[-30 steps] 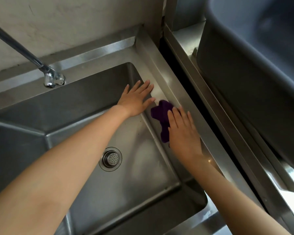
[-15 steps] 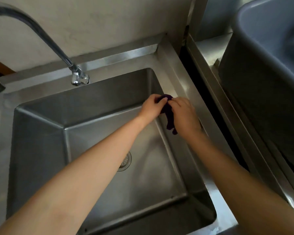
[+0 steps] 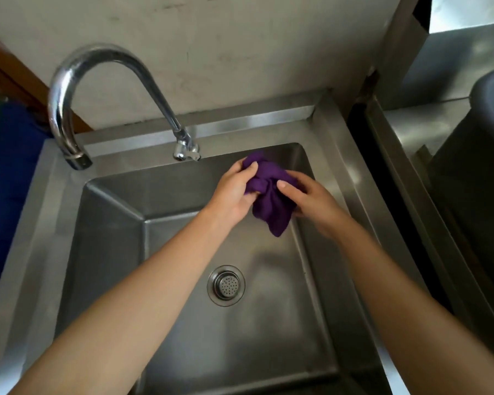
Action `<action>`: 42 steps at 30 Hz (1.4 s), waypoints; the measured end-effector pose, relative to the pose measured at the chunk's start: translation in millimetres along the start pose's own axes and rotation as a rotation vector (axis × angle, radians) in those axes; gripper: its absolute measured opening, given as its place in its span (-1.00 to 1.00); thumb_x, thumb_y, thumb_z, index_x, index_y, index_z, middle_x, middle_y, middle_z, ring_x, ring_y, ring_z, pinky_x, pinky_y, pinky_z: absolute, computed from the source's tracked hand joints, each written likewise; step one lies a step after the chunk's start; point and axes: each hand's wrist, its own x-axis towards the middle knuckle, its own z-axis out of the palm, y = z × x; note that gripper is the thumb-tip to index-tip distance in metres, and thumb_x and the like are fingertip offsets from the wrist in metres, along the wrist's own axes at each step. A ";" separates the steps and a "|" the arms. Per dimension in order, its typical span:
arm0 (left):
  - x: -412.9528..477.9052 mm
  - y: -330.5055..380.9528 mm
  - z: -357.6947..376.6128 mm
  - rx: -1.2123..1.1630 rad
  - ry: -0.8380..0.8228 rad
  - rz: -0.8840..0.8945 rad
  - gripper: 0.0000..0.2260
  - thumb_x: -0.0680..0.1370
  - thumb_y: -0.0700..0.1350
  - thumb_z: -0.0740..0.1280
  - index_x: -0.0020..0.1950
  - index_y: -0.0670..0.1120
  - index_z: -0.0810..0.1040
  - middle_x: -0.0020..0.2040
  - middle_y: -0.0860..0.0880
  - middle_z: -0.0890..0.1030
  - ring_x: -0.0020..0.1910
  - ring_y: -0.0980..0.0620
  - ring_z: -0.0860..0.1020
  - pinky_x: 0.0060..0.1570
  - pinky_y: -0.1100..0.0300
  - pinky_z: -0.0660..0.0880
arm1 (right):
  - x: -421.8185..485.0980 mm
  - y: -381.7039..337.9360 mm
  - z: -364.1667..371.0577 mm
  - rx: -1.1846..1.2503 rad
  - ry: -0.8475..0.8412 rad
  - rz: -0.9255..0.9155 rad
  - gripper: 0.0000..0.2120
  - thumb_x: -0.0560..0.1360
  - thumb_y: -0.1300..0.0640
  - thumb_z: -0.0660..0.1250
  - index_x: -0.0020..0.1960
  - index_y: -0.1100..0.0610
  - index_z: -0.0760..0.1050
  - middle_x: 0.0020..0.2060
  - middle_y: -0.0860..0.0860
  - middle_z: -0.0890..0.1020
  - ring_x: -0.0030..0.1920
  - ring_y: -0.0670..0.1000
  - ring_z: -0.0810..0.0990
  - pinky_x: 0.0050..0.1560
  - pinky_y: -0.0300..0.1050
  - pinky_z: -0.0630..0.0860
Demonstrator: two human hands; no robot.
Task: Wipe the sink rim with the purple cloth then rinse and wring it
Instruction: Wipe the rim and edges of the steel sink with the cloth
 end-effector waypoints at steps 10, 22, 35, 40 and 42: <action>33.4 27.6 -106.4 0.839 0.341 0.298 -0.69 0.55 -0.31 0.17 0.26 -0.16 0.47 0.17 -0.17 0.56 0.11 -0.07 0.54 0.17 0.11 0.44 | 82.8 -19.2 47.2 -0.185 0.510 -0.145 -0.73 0.48 0.14 0.26 0.18 0.10 0.48 0.10 0.11 0.58 0.12 0.09 0.55 0.23 0.11 0.47; 65.7 44.1 -184.0 1.797 0.407 0.532 -0.42 0.51 -0.14 0.23 0.50 -0.10 0.11 0.54 -0.07 0.11 0.52 -0.04 0.06 0.46 -0.01 0.00 | 163.0 -22.2 100.4 -1.241 0.226 -0.600 -0.53 0.48 -0.07 0.27 0.38 -0.03 0.36 0.29 0.09 0.40 0.31 0.20 0.31 0.36 0.17 0.16; 66.1 43.3 -195.5 1.848 0.331 0.579 -0.36 0.49 -0.17 0.26 0.51 -0.12 0.04 0.54 -0.11 0.09 0.53 -0.07 0.02 0.51 -0.01 -0.04 | 159.3 -0.3 38.6 -1.280 0.343 -0.624 -0.63 0.46 0.18 0.33 0.27 0.06 0.50 0.30 0.11 0.51 0.17 0.22 0.50 0.12 0.10 0.50; 66.8 42.9 -195.4 1.826 0.331 0.588 -0.35 0.48 -0.16 0.27 0.51 -0.12 0.06 0.54 -0.10 0.09 0.53 -0.06 0.02 0.51 -0.01 -0.03 | 154.6 -0.7 4.5 -1.273 0.477 -0.506 -0.64 0.49 0.14 0.27 0.29 0.06 0.48 0.34 0.13 0.46 0.19 0.27 0.44 0.09 0.10 0.48; 66.7 43.5 -196.0 1.815 0.331 0.595 -0.35 0.47 -0.17 0.28 0.50 -0.13 0.08 0.54 -0.11 0.11 0.53 -0.07 0.04 0.50 -0.01 -0.02 | 152.6 1.5 -6.8 -1.301 0.542 -0.476 -0.63 0.50 0.14 0.25 0.30 0.08 0.46 0.34 0.15 0.46 0.17 0.29 0.44 0.09 0.12 0.47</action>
